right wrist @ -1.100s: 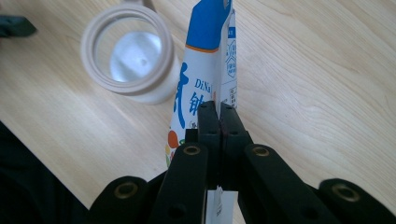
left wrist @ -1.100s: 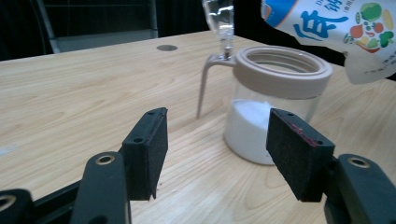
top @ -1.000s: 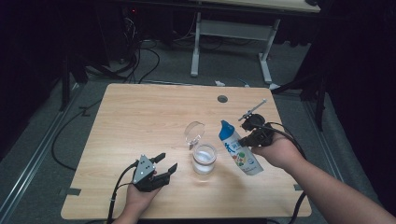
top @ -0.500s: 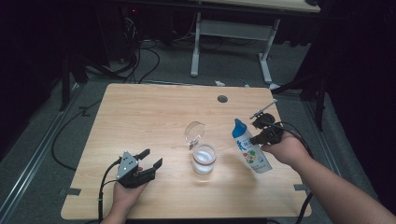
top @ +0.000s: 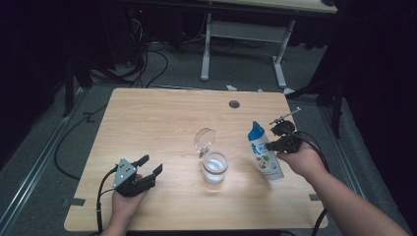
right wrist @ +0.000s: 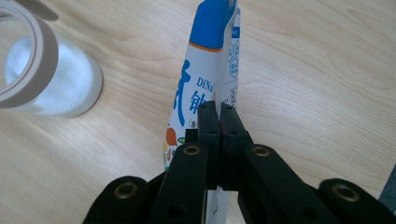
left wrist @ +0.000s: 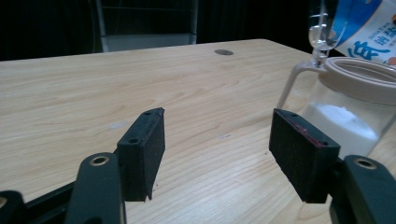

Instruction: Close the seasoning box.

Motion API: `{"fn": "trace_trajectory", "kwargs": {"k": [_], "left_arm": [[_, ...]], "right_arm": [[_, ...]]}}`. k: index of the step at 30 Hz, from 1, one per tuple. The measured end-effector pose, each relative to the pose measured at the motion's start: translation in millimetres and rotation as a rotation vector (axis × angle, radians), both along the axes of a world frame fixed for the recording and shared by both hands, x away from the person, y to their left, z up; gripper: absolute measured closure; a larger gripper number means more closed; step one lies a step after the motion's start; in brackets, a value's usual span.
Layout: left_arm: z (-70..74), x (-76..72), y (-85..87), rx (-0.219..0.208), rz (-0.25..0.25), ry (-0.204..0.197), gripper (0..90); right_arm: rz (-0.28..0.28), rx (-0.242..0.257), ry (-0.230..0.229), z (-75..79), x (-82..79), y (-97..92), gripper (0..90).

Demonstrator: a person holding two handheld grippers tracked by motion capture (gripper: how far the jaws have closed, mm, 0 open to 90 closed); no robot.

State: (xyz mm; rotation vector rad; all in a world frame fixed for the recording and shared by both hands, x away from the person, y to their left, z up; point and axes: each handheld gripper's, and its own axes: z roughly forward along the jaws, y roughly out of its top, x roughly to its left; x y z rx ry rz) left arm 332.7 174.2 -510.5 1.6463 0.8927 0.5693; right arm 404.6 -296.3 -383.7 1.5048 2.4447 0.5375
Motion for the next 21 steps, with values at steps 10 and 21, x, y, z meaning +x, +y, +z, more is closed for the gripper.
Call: {"fn": "trace_trajectory", "kwargs": {"k": [10, 21], "left_arm": [[-1.7, 3.7, 12.5, 0.036, 0.03, 0.0, 35.3], [-4.5, 5.5, 20.0, 0.039, 0.033, 0.024, 35.2]], "right_arm": [[-0.045, 0.08, -0.129, -7.6, -11.4, -10.5, 90.0], [-0.048, 0.144, -0.277, -10.4, -24.3, -8.4, 90.0]]}}
